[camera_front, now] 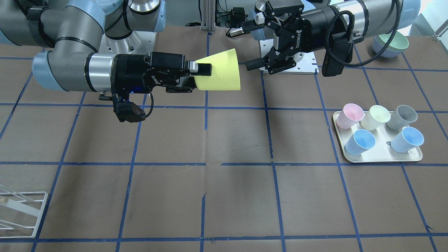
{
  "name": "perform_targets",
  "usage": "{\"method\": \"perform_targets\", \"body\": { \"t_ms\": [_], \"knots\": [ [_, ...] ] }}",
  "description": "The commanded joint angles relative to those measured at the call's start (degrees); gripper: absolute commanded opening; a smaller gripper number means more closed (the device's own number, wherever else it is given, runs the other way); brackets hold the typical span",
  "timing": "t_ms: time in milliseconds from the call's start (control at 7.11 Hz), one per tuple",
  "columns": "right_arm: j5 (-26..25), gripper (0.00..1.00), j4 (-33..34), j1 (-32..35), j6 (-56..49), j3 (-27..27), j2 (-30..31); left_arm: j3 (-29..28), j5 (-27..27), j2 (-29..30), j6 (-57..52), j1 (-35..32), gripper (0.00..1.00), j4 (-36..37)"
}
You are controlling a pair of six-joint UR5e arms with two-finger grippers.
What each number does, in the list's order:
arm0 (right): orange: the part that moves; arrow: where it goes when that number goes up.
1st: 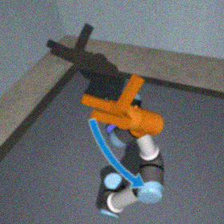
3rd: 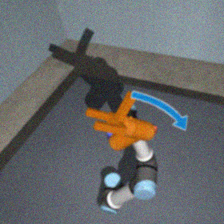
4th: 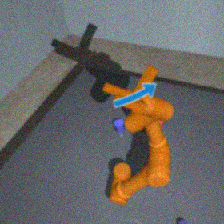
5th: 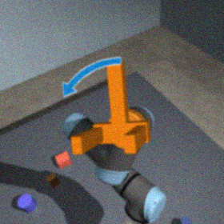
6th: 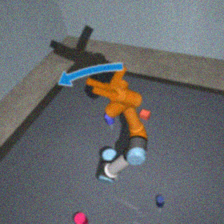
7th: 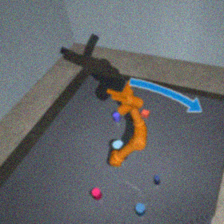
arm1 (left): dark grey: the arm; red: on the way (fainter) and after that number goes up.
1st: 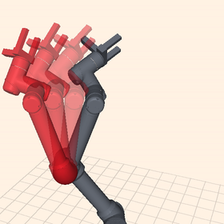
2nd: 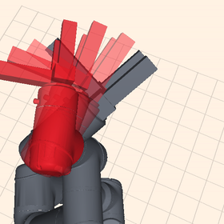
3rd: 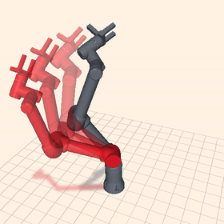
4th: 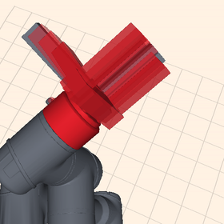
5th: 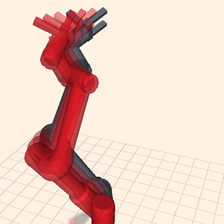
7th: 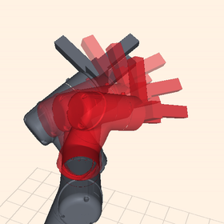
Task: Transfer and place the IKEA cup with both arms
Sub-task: 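Carry the yellow cup toward the left gripper while the left arm reaches to meet it, then close the left gripper on the yellow cup while the right gripper releases and withdraws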
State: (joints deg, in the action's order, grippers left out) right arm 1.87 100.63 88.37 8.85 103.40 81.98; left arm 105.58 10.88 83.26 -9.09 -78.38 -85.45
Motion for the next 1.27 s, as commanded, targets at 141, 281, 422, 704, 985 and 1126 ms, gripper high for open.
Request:
{"method": "perform_targets", "body": {
  "t_ms": [141, 281, 422, 704, 985, 1126],
  "knots": [
    [0.4, 0.00, 0.3, 2.3, 0.3, -0.1, -0.1, -0.1, -1.8, 0.4, 0.9, -0.1, 0.77, 2.2],
    [0.4, 0.00, 0.1, 2.3, 0.3, -0.1, -0.2, 0.0, -1.7, 0.2, 0.9, -0.1, 0.75, 2.2],
    [0.3, 0.00, 0.4, 2.3, 1.1, -0.2, -0.2, 0.1, -1.6, -0.2, 0.9, -0.1, 0.60, 2.2],
    [0.4, 0.00, 0.6, 2.3, 2.6, -0.2, -0.2, 0.4, -1.1, -0.1, 0.7, -0.1, 0.30, 2.2],
    [0.4, 0.00, 0.6, 2.3, 2.8, -0.3, -0.2, 0.5, -1.1, 0.2, 0.7, 0.0, 0.16, 2.2],
    [0.4, 0.00, 0.6, 2.3, 2.8, -0.3, -0.2, 0.5, -1.1, 0.0, 0.8, 0.0, 0.12, 2.2]
  ]
}}
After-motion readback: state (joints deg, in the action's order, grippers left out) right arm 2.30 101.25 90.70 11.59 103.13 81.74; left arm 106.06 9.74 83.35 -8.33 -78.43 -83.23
